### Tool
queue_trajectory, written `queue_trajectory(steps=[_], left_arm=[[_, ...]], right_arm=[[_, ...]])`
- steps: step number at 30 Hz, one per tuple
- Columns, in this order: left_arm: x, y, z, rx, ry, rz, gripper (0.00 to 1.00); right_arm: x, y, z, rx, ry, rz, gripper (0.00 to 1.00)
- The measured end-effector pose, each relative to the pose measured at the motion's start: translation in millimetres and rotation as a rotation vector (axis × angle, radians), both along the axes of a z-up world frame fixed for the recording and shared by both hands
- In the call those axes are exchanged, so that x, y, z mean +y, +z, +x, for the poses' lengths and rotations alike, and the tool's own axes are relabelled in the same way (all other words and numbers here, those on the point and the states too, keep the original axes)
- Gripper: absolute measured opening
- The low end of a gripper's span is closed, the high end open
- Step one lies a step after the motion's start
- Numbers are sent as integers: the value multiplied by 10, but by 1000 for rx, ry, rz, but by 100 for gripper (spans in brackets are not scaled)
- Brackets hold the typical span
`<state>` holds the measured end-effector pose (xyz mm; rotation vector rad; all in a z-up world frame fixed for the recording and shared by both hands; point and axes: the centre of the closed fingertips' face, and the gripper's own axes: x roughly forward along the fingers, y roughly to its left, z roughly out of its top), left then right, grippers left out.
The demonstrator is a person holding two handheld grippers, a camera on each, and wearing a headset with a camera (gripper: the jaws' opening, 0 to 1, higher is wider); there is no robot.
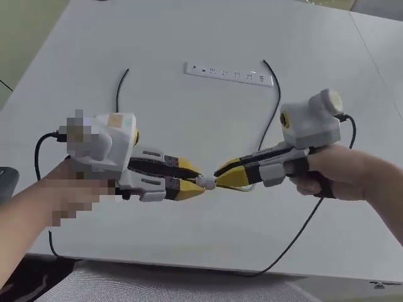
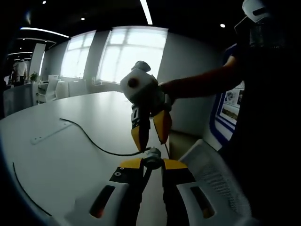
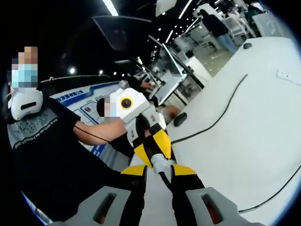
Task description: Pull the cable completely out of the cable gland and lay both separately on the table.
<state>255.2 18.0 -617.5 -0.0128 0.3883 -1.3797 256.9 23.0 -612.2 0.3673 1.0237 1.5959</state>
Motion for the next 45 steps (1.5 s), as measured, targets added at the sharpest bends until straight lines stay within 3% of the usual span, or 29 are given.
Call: queue_trajectory(steps=[2,10,15,20,22,24,25,28,30,32,33,36,40,42,43,45], left_arm=[[-1,7,8,-6,0,-2,15],[10,26,22,-26,-9,0,15],[18,2,23,-27,-13,11,15],[23,-16,24,-17,-11,13,15],[23,-17,25,-10,-9,11,15],[24,-14,28,-2,-6,7,15],[27,-16,34,9,-3,5,15],[31,-8,33,40,3,-7,15],[33,-18,25,71,10,-9,15],[31,-34,16,102,11,-12,15],[31,-45,12,102,8,-9,15],[42,-71,3,149,23,-21,15],[63,-40,13,151,38,-35,15],[67,-34,13,167,44,-38,15],[68,-35,13,165,44,-37,15],[65,-38,5,165,46,-33,15]], right_arm=[[22,-49,1,-14,7,-11,16],[37,-96,-65,67,36,-7,12],[52,-83,-67,89,39,11,9],[61,-85,-77,49,46,16,8],[61,-82,-77,11,49,14,8],[62,-84,-62,-49,45,7,8],[65,-80,-59,-111,51,4,7],[66,-64,-74,-221,64,-4,7],[70,-71,-92,-344,91,-17,7],[77,-86,-123,-433,114,-36,7],[75,-104,-132,-459,124,-54,7],[92,-119,-132,-616,163,-92,7],[105,-109,-99,-789,177,-133,7],[105,-111,-103,-834,172,-148,7],[96,-126,-86,-881,168,-160,7],[88,-144,-87,-924,161,-176,7]])
